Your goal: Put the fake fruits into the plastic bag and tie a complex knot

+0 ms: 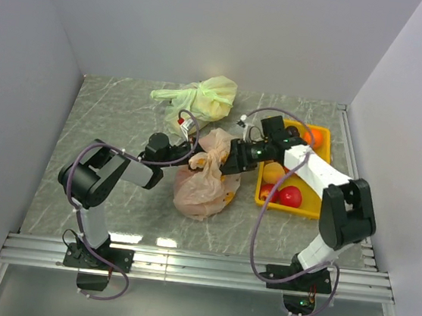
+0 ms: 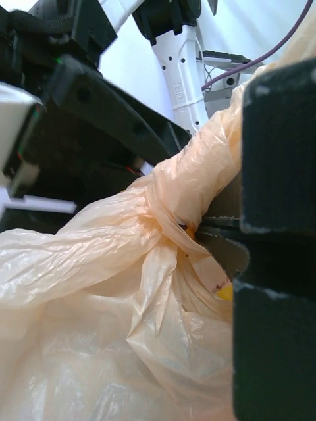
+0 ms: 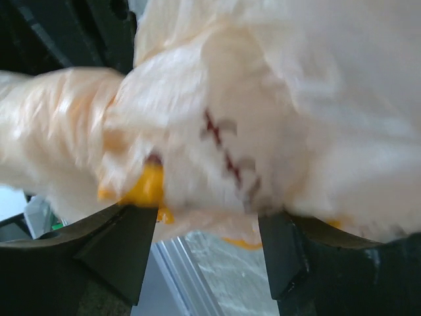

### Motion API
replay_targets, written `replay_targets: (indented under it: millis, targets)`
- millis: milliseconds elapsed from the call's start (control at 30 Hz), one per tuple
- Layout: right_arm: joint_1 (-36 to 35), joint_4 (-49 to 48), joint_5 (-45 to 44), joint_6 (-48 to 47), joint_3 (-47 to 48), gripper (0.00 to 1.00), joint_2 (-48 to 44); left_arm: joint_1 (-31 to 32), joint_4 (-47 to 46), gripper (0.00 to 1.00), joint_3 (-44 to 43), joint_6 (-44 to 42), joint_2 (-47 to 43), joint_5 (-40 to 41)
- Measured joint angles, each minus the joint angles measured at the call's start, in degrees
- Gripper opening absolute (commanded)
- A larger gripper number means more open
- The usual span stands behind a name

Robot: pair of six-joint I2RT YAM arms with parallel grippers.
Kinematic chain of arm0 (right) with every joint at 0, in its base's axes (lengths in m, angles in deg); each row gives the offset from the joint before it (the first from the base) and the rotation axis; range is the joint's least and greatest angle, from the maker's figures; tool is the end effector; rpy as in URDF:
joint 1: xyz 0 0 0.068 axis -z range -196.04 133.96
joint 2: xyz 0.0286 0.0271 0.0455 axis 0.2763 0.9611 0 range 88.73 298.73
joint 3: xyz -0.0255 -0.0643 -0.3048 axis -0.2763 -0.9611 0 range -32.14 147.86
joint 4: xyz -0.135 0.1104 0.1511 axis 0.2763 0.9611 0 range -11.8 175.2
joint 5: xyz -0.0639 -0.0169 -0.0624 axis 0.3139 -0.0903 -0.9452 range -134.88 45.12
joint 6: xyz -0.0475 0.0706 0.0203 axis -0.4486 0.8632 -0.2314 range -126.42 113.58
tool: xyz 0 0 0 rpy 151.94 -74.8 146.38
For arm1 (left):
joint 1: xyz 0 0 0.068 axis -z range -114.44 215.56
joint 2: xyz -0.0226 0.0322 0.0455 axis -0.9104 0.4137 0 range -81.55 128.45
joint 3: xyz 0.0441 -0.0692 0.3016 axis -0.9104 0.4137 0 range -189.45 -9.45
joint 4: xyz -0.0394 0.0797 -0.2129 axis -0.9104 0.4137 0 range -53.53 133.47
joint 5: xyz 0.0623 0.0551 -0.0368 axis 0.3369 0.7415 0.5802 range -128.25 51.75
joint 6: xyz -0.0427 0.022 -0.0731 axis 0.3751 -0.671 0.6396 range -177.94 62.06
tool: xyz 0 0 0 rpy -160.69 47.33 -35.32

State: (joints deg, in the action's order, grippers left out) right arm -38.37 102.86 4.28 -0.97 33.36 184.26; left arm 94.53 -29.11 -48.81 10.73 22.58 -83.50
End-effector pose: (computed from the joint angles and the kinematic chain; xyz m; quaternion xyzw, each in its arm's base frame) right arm 0.2875 0.1815 0.2611 -0.2520 0.8387 0.4510 0.1725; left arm 0.2949 -0.2262 0.2449 0.0376 0.7025 -0.6726 0.2295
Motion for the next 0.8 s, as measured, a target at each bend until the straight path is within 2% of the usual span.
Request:
replay_targets:
  millis: [167, 333, 633, 800]
  targets:
    - [1.70, 4.46, 0.55, -4.13, 0.07, 0.68, -7.91, 0.00, -1.16, 0.00, 0.00, 0.00, -0.02, -0.28]
    - [1.70, 3.74, 0.42, -3.48, 0.20, 0.65, -12.68, 0.00, -1.46, 0.00, 0.00, 0.04, -0.02, -0.59]
    - [0.79, -0.04, -0.13, 3.30, 6.43, 0.69, -0.52, 0.09, -3.08, 0.00, 0.00, 1.09, -0.02, -2.60]
    - [-0.55, -2.03, 2.08, 7.04, 6.34, 0.73, 1.27, 0.24, -4.33, 0.00, 0.00, 3.17, 0.37, -4.17]
